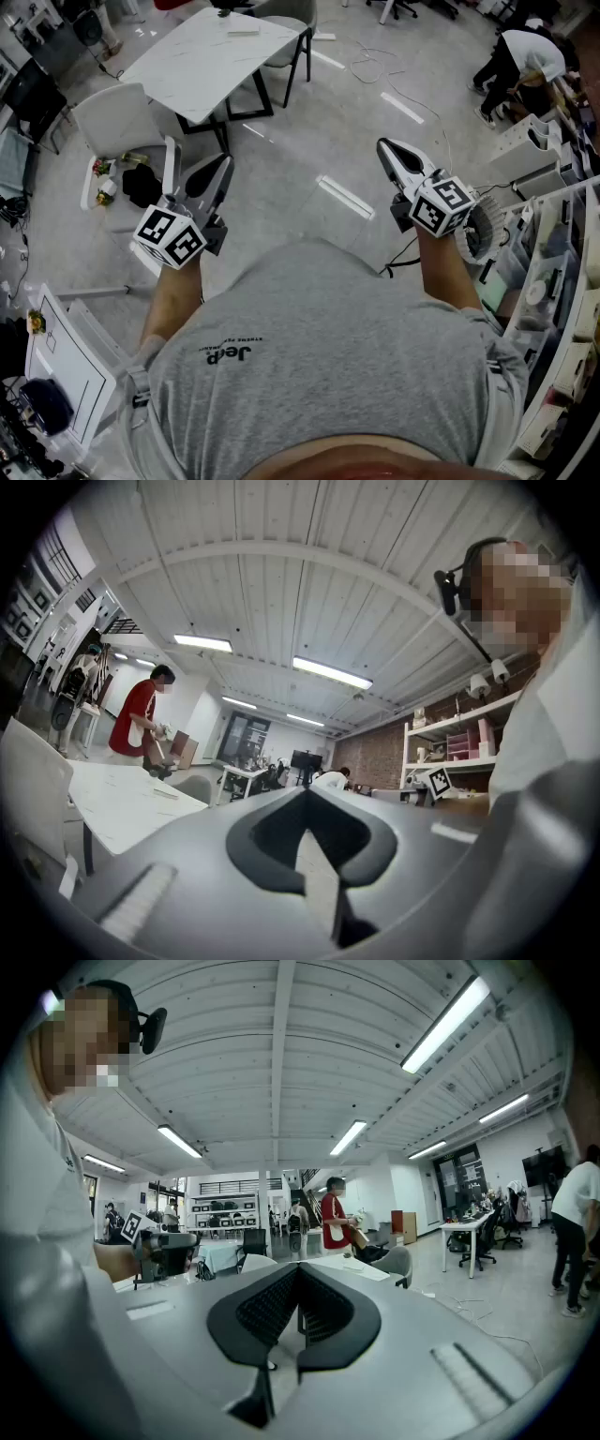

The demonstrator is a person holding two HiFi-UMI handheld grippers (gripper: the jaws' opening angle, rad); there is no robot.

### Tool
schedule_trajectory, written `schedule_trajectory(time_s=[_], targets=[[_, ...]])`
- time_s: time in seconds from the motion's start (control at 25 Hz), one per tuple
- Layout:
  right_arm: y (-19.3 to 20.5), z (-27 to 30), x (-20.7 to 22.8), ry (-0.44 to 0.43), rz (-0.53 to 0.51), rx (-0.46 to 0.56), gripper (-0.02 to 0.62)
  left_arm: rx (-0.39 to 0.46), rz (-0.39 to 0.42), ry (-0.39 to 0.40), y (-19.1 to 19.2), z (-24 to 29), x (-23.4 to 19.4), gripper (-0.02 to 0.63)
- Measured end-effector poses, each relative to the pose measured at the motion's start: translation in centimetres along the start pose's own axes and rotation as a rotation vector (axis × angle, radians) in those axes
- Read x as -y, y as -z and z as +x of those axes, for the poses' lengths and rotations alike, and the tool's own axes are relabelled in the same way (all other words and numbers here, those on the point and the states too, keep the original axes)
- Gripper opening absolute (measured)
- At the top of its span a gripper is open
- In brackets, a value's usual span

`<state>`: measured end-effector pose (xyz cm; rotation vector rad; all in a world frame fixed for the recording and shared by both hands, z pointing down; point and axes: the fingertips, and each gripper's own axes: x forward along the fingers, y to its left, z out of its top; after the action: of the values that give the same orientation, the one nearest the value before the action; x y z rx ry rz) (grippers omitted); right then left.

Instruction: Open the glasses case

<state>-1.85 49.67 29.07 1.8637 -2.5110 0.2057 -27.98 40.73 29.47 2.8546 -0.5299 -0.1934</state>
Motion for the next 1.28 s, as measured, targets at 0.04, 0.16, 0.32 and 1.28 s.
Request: schedule_trajectory(time_s=[0.04, 0.16, 0.32, 1.28], targets=[[0.0, 0.0, 0.1, 0.001, -0.001, 0.001, 0.003, -0.001, 0.0, 0.0, 0.1, 0.0, -0.1, 0.049], [0.0, -0.1, 0.2, 0.002, -0.003, 0.002, 0.003, -0.009, -0.001, -0.005, 0.2, 0.1, -0.1, 0.049], [0.0, 0.0, 0.3, -0.001, -0.004, 0.001, 0.003, -0.015, -0.005, -0.012, 0.2, 0.2, 0.1, 0.049], [-1.6, -1.1, 2.8, -0.072, 0.013, 0.074, 0.202, -0.001, 0.009, 0.006, 0.5, 4.1, 1.7, 0.049]])
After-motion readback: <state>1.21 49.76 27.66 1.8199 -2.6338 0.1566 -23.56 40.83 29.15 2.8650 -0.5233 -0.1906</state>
